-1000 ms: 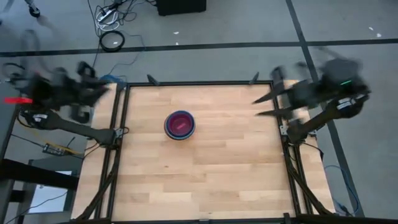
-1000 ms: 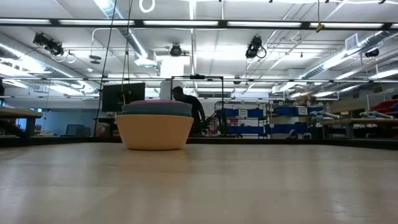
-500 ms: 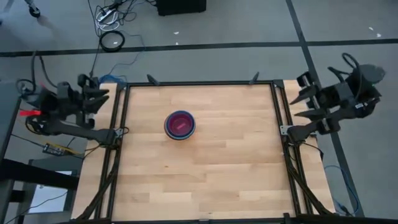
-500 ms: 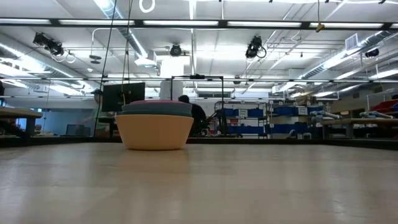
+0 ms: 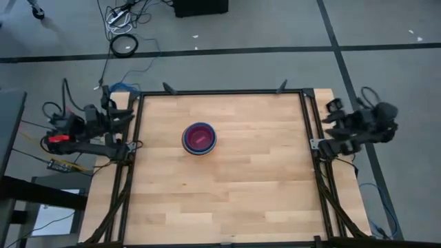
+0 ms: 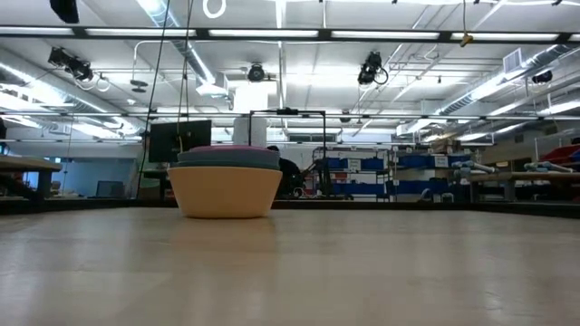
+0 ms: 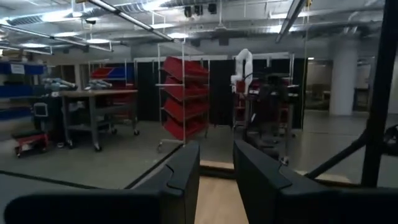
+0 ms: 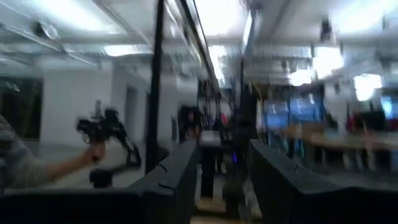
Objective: Nest bowls inside each other
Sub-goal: Return to Home Position
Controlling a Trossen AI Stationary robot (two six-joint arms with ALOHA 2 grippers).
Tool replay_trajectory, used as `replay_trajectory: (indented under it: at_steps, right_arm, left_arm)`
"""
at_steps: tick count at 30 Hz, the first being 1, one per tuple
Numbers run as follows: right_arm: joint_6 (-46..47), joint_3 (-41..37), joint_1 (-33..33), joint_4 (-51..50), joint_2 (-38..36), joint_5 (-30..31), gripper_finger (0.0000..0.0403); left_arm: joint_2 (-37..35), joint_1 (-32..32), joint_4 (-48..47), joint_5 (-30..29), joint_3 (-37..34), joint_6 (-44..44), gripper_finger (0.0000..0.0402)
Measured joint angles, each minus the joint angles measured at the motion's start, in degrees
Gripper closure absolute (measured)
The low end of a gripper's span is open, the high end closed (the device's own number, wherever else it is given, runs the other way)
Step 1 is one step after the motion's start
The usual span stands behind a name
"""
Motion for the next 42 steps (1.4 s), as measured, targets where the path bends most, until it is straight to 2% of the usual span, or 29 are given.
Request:
replay_trajectory:
  at_steps: [5, 10, 19, 23, 26, 31, 38, 42]
  right_arm:
    - [1.22, -3.17, -0.07, 0.24, 3.71, 4.43, 0.0269]
    - [-1.02, -7.98, -0.11, 4.75, 3.83, 0.7, 0.0269]
    - [1.17, -24.3, -0.37, 23.49, 3.7, 0.76, 0.0269]
    - [4.19, -31.19, -2.97, 31.45, 3.76, 0.77, 0.0269]
    - [5.91, -34.56, -6.15, 34.88, 4.07, 0.21, 0.0269]
    - [6.16, -34.47, -12.64, 34.26, 5.97, -3.47, 0.0268]
    - [5.88, -34.47, -21.48, 33.85, 8.59, -11.52, 0.0269]
    - [6.24, -34.47, -24.97, 33.79, 10.28, -15.66, 0.0269]
  left_arm:
    - [-0.65, 0.0, 1.59, -2.01, -5.8, 2.49, 0.0296]
    - [-0.65, 0.02, 3.69, -5.3, -10.46, 3.72, 0.0296]
    - [-0.7, 0.02, 24.69, -4.79, -26.78, 3.38, 0.0296]
    - [-0.7, 0.02, 31.83, -7.3, -32.1, 3.33, 0.0296]
    - [-0.7, 0.02, 33.01, -9.86, -33.42, 4.71, 0.0296]
    - [-0.7, 0.09, 33.0, -17.21, -34.05, 9.01, 0.0296]
    - [-0.7, 2.71, 32.49, -20.63, -34.05, 12.74, 0.0296]
    - [-0.7, 4.28, 28.55, -20.54, -34.03, 9.34, 0.0296]
